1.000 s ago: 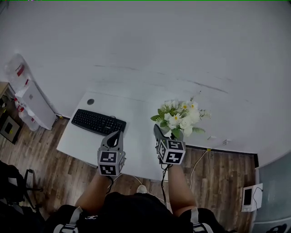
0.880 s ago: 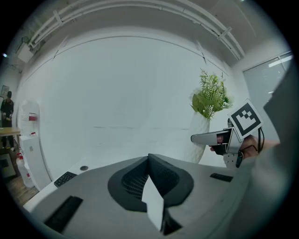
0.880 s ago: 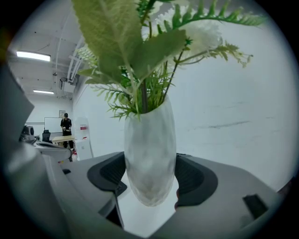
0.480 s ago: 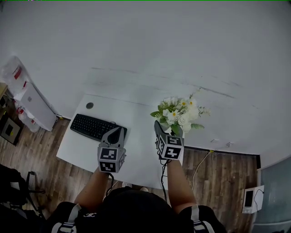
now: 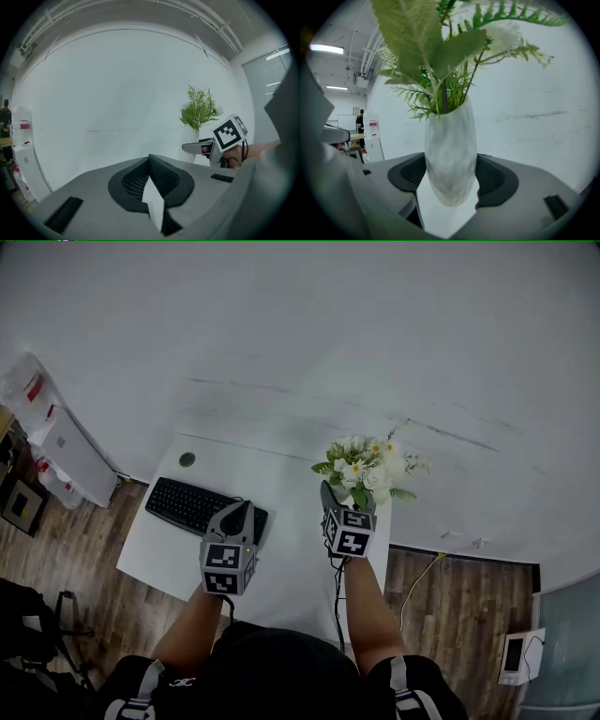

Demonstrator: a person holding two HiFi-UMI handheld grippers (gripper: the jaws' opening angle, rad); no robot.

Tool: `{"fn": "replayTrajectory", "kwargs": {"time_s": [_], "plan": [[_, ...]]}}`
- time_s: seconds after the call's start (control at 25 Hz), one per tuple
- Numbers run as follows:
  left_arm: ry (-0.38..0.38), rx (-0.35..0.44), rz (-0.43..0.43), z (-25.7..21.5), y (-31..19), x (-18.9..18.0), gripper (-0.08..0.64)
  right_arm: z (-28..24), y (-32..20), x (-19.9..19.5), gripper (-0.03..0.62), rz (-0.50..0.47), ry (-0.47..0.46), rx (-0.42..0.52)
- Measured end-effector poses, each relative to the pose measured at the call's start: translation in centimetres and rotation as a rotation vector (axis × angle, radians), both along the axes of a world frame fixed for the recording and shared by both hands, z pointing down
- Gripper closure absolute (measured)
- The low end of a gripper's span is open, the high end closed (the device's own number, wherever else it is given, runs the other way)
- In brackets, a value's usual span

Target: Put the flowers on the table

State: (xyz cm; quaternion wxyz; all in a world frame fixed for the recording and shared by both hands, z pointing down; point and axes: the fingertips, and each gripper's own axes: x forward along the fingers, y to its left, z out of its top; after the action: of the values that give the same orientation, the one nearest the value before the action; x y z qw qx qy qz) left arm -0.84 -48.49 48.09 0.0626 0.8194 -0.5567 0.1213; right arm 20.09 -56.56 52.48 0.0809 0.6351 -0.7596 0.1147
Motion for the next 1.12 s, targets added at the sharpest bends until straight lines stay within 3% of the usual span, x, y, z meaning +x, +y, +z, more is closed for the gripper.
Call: {"fn": "replayTrajectory", "kwargs": {"time_s": [0.64,0.84,1.12], "plan": [[-0.041,-0.108,0.022,5.3,-4.7,-2.2,0.558,7.5,-10.0,-0.6,0.252,0.041,-0.002,-0.019],[-0.052,-0.123,0.035,6.7,-6.2,-3.2,0.558,10.0,-13.1,-0.8,0.253,0.076,0.038,-0.038],[-0.061,-0.141,0.042,9.3,-8.4,-5.7,0.558,13.5,-16.7,-1.4,0.253,0.12,0.009,-0.05]]}}
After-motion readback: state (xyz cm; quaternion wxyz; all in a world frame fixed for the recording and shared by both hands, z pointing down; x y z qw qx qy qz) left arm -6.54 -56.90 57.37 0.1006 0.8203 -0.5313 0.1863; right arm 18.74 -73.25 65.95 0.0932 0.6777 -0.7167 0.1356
